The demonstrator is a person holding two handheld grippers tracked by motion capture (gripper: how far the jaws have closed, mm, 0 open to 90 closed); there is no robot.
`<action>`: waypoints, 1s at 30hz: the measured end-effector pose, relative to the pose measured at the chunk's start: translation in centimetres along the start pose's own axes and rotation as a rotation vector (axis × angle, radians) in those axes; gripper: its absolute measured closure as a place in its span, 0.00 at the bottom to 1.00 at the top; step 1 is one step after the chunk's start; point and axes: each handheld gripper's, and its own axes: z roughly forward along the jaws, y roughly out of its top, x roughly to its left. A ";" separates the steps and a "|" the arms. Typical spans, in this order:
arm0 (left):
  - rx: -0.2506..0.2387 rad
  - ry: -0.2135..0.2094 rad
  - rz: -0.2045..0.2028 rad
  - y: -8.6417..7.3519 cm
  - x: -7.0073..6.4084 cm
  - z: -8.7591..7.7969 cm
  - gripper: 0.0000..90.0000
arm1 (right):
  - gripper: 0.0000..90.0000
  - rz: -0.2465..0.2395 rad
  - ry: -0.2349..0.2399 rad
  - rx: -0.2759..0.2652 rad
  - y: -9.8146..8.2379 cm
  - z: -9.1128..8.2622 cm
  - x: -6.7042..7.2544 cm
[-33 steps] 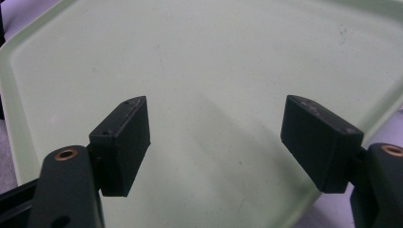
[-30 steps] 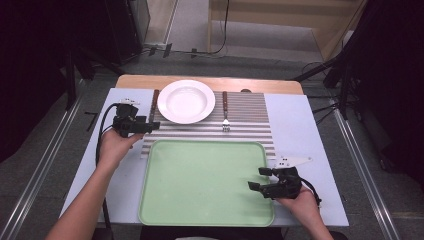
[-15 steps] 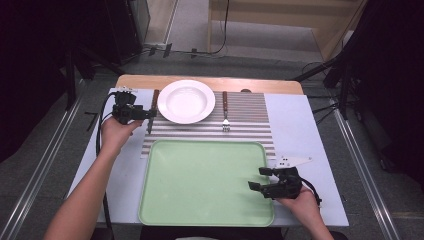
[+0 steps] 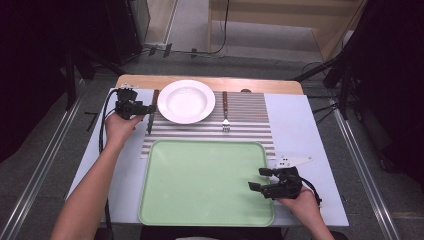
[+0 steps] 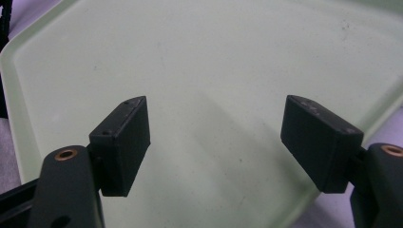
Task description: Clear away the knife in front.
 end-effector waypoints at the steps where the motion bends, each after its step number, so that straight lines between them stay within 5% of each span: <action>1: -0.007 0.004 -0.010 0.0 0.1 0.2 0.35 | 0.27 0.003 -0.001 0.000 0.0 0.0 0.0; 12: 0.001 0.083 -0.021 -0.3 1.0 2.3 0.35 | 0.27 0.003 -0.002 0.000 0.0 -0.1 -0.1; 20: 0.010 0.100 -0.048 -0.5 1.1 3.8 0.35 | 0.27 0.008 -0.003 0.000 -0.1 -0.1 -0.2; 24: 0.000 0.139 -0.035 -0.4 0.7 4.3 0.41 | 0.27 0.008 -0.002 0.005 -0.1 0.0 -0.2; 30: 0.004 0.139 -0.046 -0.6 0.5 4.8 0.46 | 0.27 0.008 -0.003 0.005 -0.1 0.0 -0.3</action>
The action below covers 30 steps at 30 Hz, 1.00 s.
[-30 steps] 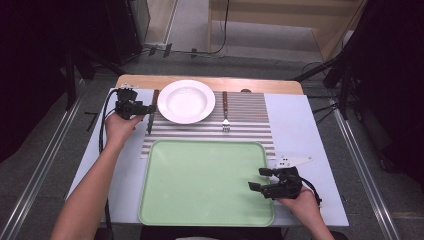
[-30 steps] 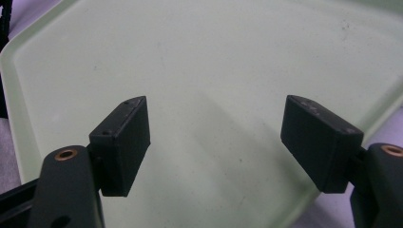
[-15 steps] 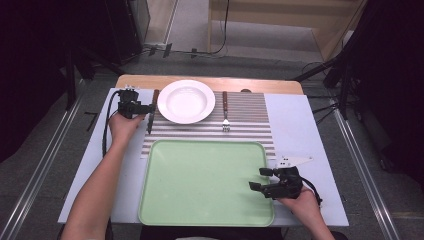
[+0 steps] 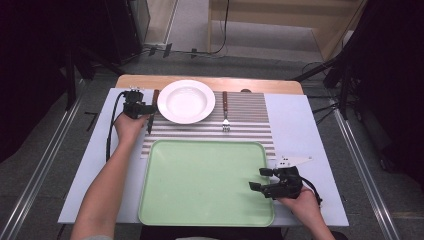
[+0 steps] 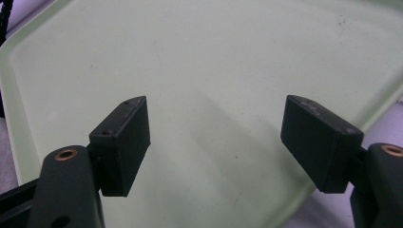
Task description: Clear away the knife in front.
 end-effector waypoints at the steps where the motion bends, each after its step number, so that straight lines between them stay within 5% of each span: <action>1: 0.001 -0.004 -0.005 0.1 -0.4 0.1 0.52 | 0.27 0.000 0.000 0.002 0.0 0.0 0.0; 7: 0.005 0.062 0.044 0.0 -1.5 0.3 0.64 | 0.27 0.000 0.001 0.001 0.0 0.0 0.0; 16: -0.076 0.111 -0.040 -1.2 -2.4 0.4 0.72 | 0.27 -0.002 0.001 0.003 0.0 0.0 0.0; 30: -0.082 0.142 -0.044 -1.4 -2.8 0.3 0.79 | 0.27 -0.002 0.002 0.001 -0.1 -0.2 0.1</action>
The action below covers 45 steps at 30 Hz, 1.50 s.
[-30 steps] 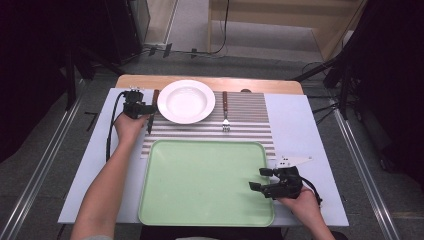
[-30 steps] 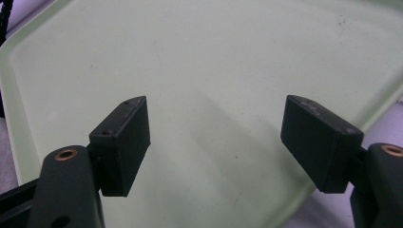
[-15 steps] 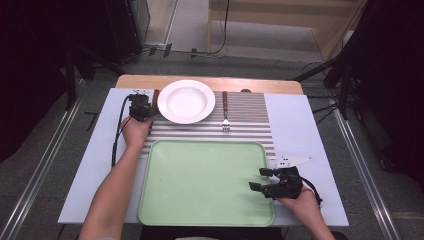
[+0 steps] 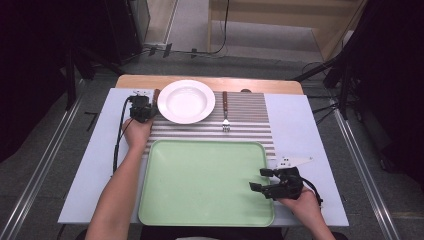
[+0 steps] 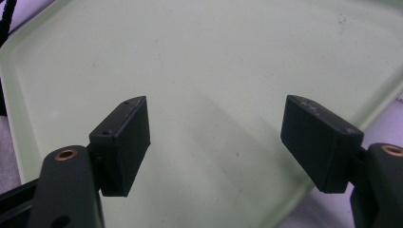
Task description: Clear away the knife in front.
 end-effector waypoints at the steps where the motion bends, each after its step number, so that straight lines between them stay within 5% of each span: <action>1: 0.000 0.000 0.000 0.0 0.0 0.0 0.81 | 0.27 0.000 0.000 0.000 0.0 0.0 0.0; 12: 0.000 0.010 0.018 0.0 -0.3 0.0 0.85 | 0.27 -0.001 0.003 0.002 0.0 0.1 -0.1; 28: 0.019 -0.103 -0.128 0.8 2.0 -0.6 0.85 | 0.27 0.003 0.004 0.010 0.0 0.1 -0.1; 38: 0.020 -0.143 -0.146 1.7 2.6 -1.7 0.85 | 0.27 -0.002 0.010 0.009 0.0 0.1 -0.1; 45: 0.013 -0.187 -0.121 2.9 2.5 -3.5 0.85 | 0.27 0.000 0.013 0.003 0.1 0.1 -0.1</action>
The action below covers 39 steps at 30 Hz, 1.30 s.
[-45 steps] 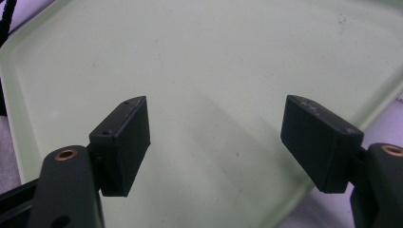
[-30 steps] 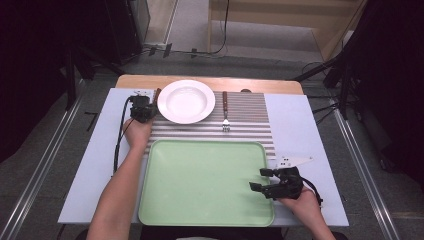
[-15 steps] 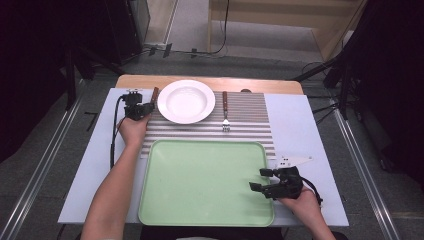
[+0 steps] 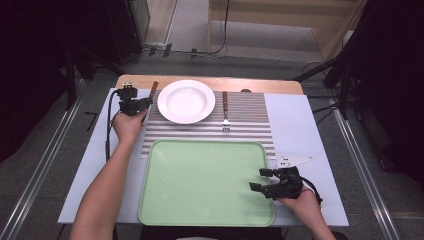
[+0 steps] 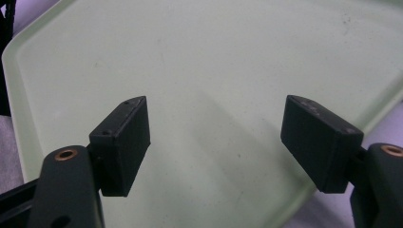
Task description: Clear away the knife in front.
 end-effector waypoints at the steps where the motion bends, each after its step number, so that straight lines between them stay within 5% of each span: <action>1: 0.003 -0.020 -0.001 0.2 -0.2 -0.4 0.85 | 0.27 0.002 0.002 0.002 0.0 0.0 0.1; 18: 0.012 -0.147 0.047 1.3 -2.7 -2.8 0.85 | 0.27 0.003 0.001 -0.003 0.0 0.0 0.0; 21: 0.043 -0.210 0.059 1.1 -3.5 -3.4 0.85 | 0.27 0.013 0.003 -0.009 0.0 0.0 0.0; 29: 0.047 -0.284 0.098 0.7 -5.1 -4.6 0.85 | 0.27 0.019 0.001 -0.011 0.0 0.0 0.0; 39: 0.078 -0.319 0.133 0.3 -6.0 -5.1 0.85 | 0.27 0.040 0.008 -0.022 0.0 0.0 0.0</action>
